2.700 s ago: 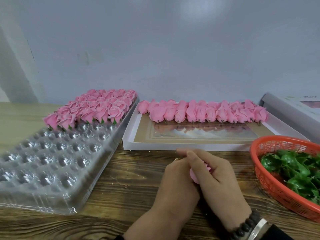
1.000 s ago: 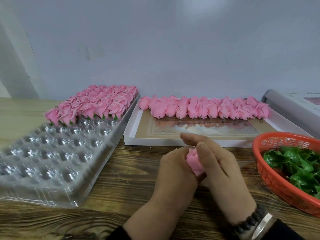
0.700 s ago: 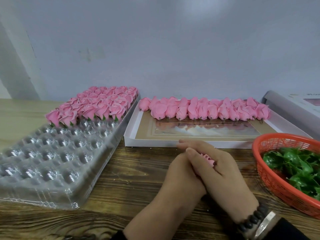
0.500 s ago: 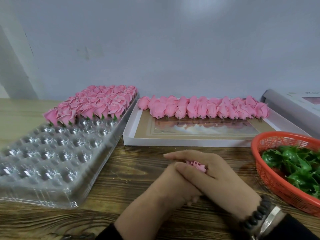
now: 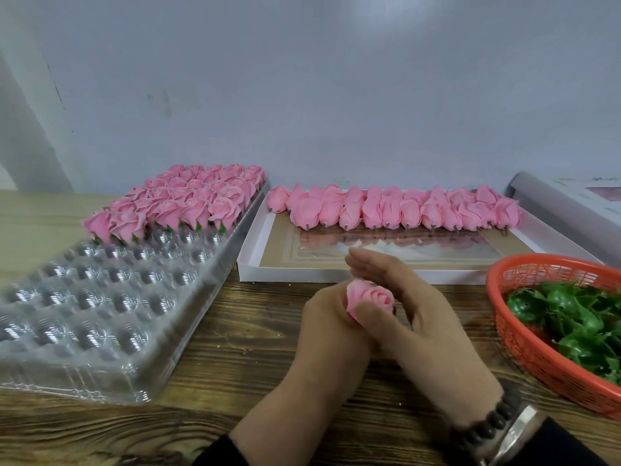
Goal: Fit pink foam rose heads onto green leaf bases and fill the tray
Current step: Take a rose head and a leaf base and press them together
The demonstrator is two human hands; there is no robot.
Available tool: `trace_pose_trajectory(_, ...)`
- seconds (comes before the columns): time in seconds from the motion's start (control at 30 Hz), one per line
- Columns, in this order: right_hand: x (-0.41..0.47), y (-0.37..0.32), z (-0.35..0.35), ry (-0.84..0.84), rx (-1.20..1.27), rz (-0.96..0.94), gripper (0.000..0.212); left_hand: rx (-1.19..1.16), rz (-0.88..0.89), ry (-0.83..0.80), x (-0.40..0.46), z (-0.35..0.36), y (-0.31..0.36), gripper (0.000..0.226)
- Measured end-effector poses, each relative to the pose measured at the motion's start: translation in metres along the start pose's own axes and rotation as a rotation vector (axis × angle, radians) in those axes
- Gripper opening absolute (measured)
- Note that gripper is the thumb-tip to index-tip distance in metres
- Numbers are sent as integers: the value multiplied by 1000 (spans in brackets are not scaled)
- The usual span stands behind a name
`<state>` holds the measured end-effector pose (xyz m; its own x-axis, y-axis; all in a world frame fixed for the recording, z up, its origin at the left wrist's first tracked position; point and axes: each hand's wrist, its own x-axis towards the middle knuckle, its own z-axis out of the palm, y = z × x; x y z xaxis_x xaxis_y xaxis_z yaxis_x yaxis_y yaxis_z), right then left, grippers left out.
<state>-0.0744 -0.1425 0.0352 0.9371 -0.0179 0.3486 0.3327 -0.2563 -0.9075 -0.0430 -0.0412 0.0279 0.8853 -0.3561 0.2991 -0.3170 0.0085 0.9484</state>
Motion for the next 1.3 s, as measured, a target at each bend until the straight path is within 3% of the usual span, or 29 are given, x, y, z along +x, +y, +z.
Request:
trace_pose_trajectory(0.1,-2,1,9,144,-32,-66,44,75,4,18,-2,11,-2,17)
trace_pose_trajectory(0.2,-1,4,12,166,-102,-68,19,71,-44,-48,-4,13,-2,12)
trace_pose_trajectory(0.33,3,1,2,-96,-260,14,22,171,-149,-272,-3,6,3,15)
trace_pose_trajectory(0.47,2,-4,-5,-276,-212,76,26,109,-250,-394,-7,-2,8,39)
trace_pose_trajectory(0.6,5,4,-12,-193,-176,79,61,24,-20,-284,-3,-4,11,26)
trace_pose_trajectory(0.67,6,6,-12,-195,-135,104,67,-20,49,-214,-1,-4,7,13)
trace_pose_trajectory(0.83,4,8,-12,-125,-40,64,79,-72,77,-111,0,-1,5,9)
trace_pose_trajectory(1.0,0,4,0,8,-12,-10,71,-69,35,-21,1,0,0,18)
trace_pose_trajectory(1.1,-2,3,8,76,-39,-48,56,-217,-94,19,-3,8,-1,19)
trace_pose_trajectory(1.2,-1,6,12,132,-78,-34,39,-46,-68,51,-4,14,1,25)
trace_pose_trajectory(1.3,2,4,7,53,-141,-1,23,11,-80,-23,-4,10,5,20)
